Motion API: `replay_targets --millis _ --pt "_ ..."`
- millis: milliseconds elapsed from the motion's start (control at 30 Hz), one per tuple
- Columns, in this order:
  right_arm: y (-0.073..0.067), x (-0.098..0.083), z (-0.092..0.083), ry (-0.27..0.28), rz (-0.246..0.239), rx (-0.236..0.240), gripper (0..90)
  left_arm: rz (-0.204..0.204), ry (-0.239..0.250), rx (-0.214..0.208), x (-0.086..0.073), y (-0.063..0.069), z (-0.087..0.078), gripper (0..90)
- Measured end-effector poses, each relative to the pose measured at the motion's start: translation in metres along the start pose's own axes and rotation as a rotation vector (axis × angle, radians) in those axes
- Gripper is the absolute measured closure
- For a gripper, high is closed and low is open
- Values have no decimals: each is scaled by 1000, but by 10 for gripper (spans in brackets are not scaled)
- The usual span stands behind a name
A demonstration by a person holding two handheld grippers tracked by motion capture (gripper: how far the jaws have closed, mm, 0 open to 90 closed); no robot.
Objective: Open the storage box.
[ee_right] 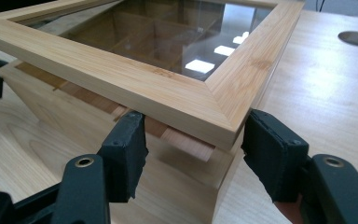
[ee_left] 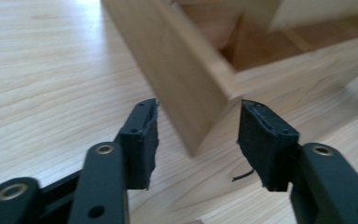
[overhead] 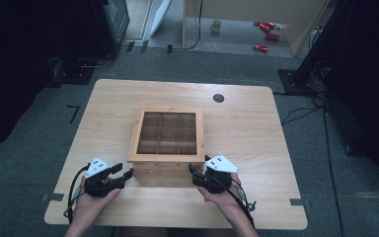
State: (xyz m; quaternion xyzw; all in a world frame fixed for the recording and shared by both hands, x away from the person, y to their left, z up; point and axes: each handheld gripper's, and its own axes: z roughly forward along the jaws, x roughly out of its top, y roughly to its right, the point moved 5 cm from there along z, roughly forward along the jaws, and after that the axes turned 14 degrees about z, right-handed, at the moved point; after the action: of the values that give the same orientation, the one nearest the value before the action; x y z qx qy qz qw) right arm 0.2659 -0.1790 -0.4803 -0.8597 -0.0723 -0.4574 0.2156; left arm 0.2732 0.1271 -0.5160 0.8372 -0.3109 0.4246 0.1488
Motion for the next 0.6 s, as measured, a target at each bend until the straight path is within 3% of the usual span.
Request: replay_targets --millis 100,200,333,400,467,600 --pt "0 4 -2 6 4 6 407 -7 -5 1 -4 -3 0 436" --pt "-1 10 -3 13 9 10 410 -8 -27 30 -11 -11 -1 416" --pt "-1 19 -3 23 4 -7 431 -22 -71 96 -24 -27 -3 392" --pt "-1 22 -4 31 -9 -15 427 -28 -76 106 -26 -30 -4 388" --pt "-2 26 -6 41 -25 -21 427 -30 -98 148 -33 -39 -6 387" --pt "-4 36 -8 63 -31 -20 427 -25 -132 193 -40 -47 -6 386"
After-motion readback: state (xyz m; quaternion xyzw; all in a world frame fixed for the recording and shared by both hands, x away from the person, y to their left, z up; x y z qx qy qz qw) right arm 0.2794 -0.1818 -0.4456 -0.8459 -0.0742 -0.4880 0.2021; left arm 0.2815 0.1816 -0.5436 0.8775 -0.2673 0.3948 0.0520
